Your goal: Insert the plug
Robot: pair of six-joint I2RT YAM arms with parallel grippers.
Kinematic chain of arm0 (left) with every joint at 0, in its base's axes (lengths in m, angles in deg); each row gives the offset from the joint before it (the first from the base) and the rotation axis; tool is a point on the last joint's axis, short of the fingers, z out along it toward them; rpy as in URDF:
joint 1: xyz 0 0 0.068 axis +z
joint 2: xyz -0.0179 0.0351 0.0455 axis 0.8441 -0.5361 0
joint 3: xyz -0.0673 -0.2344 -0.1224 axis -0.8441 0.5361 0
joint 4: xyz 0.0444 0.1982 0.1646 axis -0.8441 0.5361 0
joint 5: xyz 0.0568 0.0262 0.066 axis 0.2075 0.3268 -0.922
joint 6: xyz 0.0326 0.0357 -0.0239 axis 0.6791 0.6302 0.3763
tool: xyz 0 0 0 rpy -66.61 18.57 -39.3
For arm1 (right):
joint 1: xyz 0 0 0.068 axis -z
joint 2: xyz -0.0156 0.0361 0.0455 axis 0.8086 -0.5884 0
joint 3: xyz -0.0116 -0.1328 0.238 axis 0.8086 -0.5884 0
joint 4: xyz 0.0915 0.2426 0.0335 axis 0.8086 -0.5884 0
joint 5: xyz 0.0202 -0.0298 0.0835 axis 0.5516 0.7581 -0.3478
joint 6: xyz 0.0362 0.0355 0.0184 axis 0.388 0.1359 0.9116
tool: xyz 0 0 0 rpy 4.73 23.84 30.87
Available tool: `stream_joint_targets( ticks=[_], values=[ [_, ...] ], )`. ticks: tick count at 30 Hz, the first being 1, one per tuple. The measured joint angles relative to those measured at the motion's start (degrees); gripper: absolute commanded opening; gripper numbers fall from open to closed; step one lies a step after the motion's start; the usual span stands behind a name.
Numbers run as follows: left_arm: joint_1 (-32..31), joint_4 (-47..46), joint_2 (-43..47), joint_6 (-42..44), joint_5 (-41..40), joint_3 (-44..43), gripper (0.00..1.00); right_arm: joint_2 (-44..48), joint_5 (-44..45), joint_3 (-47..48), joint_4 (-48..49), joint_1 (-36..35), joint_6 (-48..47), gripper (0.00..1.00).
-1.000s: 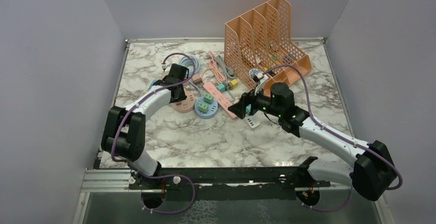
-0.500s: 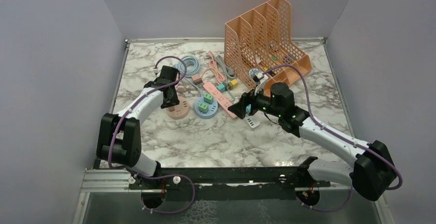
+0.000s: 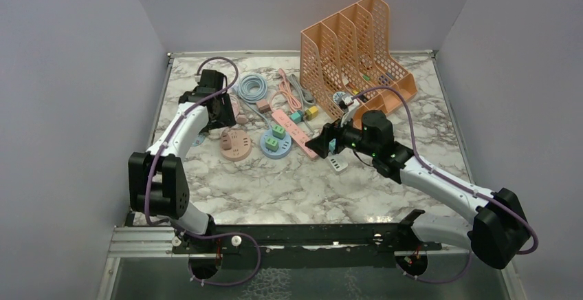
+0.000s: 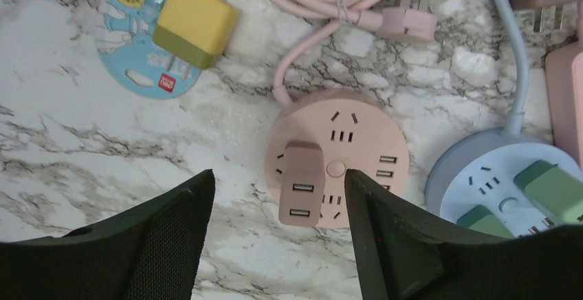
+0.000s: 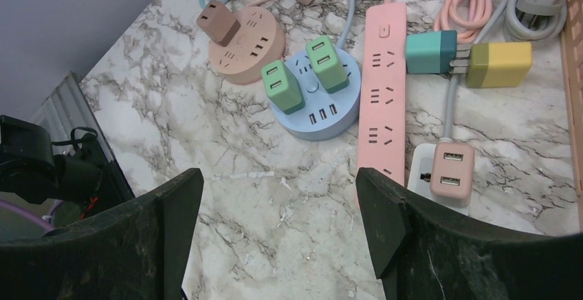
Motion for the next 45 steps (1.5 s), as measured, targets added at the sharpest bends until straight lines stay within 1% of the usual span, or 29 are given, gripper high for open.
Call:
stream_joint_targets(
  ticks=[4,14,18,23,27,35,40,45],
  values=[
    [3.04,-1.57,-2.10,1.05,0.81,-2.69,0.71,-0.07,0.85,0.13,0.00,0.02,0.00,0.82],
    [11.87,-8.28,-8.98,1.03,2.60,-2.58,0.75,-5.86,1.84,3.82,0.48,0.02,2.10,0.81],
    [12.83,-10.27,-15.37,2.23,3.56,-4.46,0.81,-7.87,1.81,4.59,1.38,0.02,2.84,0.81],
    [13.07,-10.97,-19.45,4.44,3.58,-5.11,0.82,-9.14,1.75,4.59,2.10,0.02,3.72,0.80],
    [13.35,-11.19,-19.65,5.03,3.61,-5.11,0.76,-9.11,1.75,4.59,2.25,0.02,4.24,0.80],
    [13.46,-12.37,-19.65,5.53,3.63,-4.33,0.50,-7.91,1.77,4.59,2.21,0.02,4.24,0.80],
    [13.46,-12.81,-19.43,5.70,4.72,-3.96,0.48,-6.75,1.81,4.59,2.14,0.02,4.20,0.80],
    [13.44,-12.26,-15.89,5.73,6.93,-1.27,0.46,-5.77,1.84,4.59,1.66,0.02,4.20,0.80]
  ],
)
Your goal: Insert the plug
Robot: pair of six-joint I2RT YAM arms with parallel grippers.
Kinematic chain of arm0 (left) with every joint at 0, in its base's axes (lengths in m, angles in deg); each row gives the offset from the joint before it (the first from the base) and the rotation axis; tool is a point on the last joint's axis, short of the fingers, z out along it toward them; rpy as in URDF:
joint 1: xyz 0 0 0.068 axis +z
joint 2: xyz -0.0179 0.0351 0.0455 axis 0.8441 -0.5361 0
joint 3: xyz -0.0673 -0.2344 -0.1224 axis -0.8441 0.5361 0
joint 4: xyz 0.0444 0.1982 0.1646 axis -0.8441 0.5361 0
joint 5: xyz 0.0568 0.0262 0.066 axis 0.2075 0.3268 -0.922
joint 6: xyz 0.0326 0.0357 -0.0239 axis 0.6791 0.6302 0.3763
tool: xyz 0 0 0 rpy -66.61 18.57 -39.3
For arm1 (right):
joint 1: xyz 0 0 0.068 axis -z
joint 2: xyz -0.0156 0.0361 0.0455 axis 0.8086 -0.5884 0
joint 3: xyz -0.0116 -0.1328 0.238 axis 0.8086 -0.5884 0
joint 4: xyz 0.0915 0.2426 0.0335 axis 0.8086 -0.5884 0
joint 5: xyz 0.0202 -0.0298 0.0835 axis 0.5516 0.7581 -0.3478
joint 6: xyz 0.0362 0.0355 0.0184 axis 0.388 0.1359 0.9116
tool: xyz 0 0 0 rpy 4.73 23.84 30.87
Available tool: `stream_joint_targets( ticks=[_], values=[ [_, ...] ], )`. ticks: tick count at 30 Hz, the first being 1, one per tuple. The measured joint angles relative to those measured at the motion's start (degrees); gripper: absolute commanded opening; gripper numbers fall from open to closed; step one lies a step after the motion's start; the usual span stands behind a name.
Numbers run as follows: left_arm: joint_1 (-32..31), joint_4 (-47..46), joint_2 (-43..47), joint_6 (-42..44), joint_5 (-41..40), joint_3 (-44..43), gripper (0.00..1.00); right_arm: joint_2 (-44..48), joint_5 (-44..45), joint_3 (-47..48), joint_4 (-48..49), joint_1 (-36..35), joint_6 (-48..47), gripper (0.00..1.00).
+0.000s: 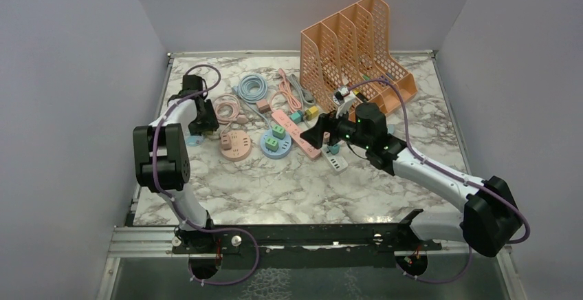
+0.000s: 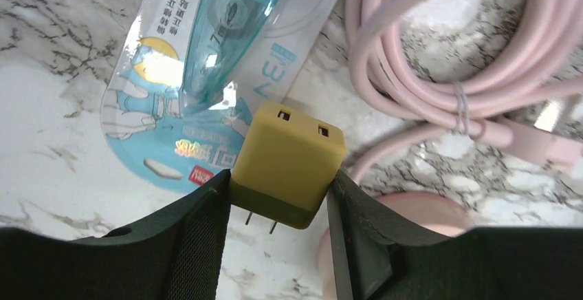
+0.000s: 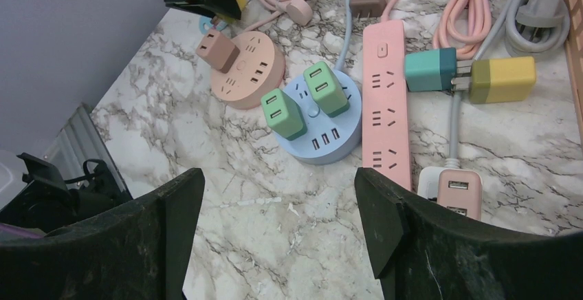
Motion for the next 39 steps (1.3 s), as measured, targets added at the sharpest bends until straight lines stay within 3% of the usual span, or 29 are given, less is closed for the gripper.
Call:
stream_joint_targets(
  ticks=[10,24,30,39],
  values=[
    [-5.46,1.49,14.78,2.25,7.82,-0.68,0.42,-1.64,0.20,5.66,-6.84,0.00,2.51,0.77],
    [-26.88,-8.17,18.93,15.17,24.02,-2.08,0.38,-8.61,-1.31,22.12,-24.17,0.00,13.35,0.74],
    [-30.34,-13.40,24.50,20.59,30.27,2.10,0.36,-8.72,1.73,23.02,-28.50,0.00,19.50,0.72],
    [-31.26,-16.06,30.73,25.07,37.62,6.49,0.33,-7.52,1.27,23.02,-25.22,0.04,23.80,0.69]
  ],
)
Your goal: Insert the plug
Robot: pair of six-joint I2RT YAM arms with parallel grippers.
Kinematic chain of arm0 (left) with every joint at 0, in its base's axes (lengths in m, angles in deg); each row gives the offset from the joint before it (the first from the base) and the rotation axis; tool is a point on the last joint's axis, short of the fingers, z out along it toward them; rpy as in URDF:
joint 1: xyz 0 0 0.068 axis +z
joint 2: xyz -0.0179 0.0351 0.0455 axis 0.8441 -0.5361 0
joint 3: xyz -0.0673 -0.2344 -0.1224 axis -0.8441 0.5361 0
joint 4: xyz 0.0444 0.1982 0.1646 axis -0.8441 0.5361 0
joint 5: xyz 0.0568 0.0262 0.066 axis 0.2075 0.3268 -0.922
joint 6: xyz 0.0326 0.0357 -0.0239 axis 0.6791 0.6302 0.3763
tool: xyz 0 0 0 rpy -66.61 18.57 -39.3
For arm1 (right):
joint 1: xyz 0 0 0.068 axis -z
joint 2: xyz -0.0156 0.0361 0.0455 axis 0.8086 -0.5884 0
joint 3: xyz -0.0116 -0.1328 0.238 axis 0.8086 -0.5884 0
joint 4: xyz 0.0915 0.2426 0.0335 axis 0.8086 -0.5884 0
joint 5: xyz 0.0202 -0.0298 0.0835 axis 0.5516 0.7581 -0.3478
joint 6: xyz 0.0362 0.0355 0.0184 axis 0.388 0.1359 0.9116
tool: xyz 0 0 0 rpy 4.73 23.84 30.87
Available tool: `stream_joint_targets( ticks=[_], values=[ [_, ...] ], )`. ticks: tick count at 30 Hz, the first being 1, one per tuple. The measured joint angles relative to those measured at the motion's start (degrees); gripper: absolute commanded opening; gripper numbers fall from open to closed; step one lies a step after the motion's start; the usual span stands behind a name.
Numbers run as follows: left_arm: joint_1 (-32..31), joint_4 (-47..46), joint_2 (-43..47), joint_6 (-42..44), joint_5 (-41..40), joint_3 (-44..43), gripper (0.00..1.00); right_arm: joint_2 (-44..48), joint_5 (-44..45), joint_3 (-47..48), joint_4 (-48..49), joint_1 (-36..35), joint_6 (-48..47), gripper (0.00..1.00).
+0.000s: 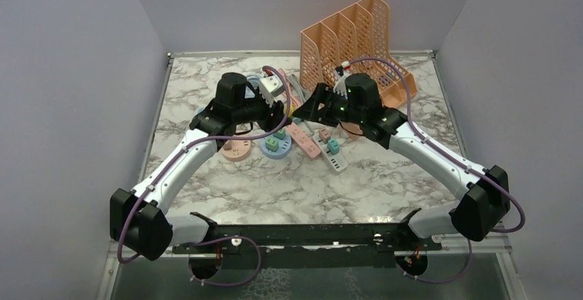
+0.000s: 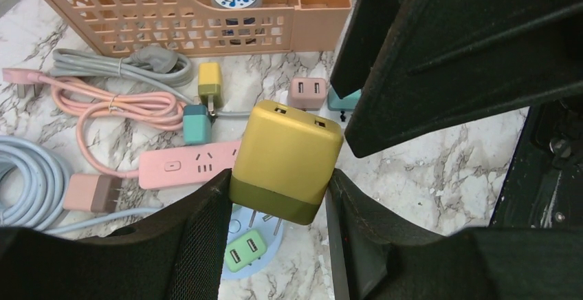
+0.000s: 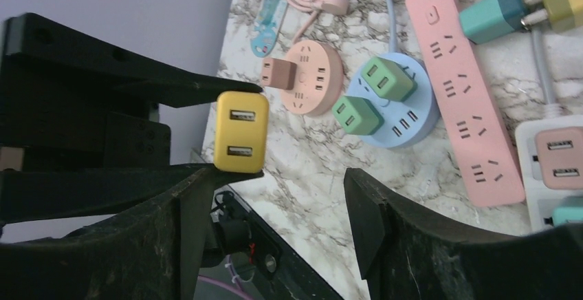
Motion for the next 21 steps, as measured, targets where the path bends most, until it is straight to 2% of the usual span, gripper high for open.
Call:
stream_joint_targets(
  ticks=[5,13,19,21],
  values=[
    [-0.02,-0.26,0.57,0.42,2.51,0.26,0.32,0.02,-2.38,0.48,2.47,0.00,0.48,0.65],
    [-0.04,-0.48,1.03,0.70,4.00,1.70,0.28,-2.93,-4.26,2.99,2.08,0.00,2.16,0.43],
    [-0.04,-0.46,1.42,1.14,4.22,2.69,0.28,-5.75,-8.44,3.26,2.36,0.00,3.74,0.42],
    [-0.04,-0.44,1.42,1.49,4.22,2.97,0.29,-7.23,-9.92,3.82,2.38,0.00,3.96,0.37]
  ],
)
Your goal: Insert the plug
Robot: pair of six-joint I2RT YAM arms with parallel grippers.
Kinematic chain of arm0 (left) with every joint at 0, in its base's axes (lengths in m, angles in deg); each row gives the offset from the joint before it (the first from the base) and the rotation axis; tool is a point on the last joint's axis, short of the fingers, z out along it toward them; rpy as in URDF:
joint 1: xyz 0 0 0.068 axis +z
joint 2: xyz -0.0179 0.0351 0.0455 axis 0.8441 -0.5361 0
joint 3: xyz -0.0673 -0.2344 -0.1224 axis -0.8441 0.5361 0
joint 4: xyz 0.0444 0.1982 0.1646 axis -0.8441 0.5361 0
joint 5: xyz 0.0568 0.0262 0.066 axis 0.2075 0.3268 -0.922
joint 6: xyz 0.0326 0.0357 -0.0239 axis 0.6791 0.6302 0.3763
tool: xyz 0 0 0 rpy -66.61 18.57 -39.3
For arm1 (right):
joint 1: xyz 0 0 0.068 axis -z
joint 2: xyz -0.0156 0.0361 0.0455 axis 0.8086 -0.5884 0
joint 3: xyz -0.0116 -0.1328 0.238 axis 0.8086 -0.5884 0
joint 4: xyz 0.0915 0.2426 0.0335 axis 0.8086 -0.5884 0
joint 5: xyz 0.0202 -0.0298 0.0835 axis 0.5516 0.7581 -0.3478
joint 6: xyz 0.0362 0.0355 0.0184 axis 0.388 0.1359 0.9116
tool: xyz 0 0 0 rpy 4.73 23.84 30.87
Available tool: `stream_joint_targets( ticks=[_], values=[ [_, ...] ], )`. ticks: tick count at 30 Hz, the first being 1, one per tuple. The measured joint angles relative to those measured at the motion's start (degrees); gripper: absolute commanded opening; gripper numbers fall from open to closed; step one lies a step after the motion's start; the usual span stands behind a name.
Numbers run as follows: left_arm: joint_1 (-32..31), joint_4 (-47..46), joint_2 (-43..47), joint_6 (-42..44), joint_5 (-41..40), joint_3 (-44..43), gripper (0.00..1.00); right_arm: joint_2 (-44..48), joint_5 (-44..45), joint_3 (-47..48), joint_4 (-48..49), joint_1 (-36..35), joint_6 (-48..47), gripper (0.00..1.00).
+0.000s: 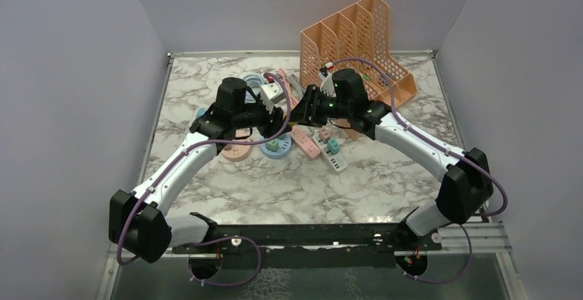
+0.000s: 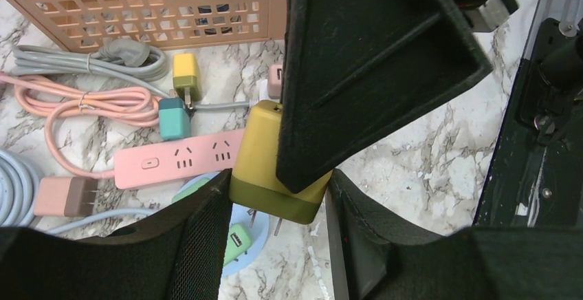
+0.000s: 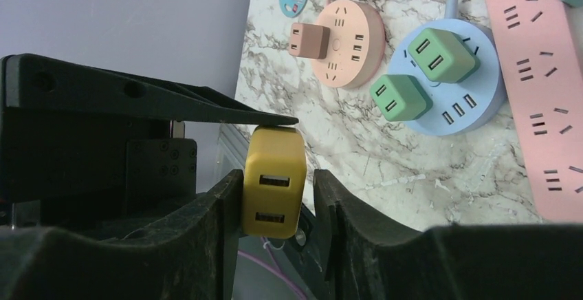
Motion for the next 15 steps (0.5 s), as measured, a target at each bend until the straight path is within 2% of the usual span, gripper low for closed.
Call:
stream_joint_targets(
  ticks=[2,5,8,10,15],
  values=[
    [0.00,0.09,0.00,0.39,-0.09,0.22,0.37,-1.29,-1.18,0.55,0.07,0.00,0.20,0.26],
    [0.02,0.83,0.00,0.90,-0.90,0.35,0.63,-2.51,-2.16,1.66,0.04,0.00,-0.13,0.09],
    [0.02,0.42,0.00,0.22,-2.47,0.35,0.81,-3.87,-2.12,2.99,-0.55,0.09,-2.03,0.01],
    [0.00,-0.26,0.13,-0.96,-5.11,0.68,0.85,-4.96,-1.68,4.37,-1.11,0.09,-5.03,0.01],
    [-0.11,-1.92,1.53,-6.71,-17.40,4.39,0.85,-8.24,1.84,8.55,-2.86,0.11,-15.58,0.01]
  ],
)
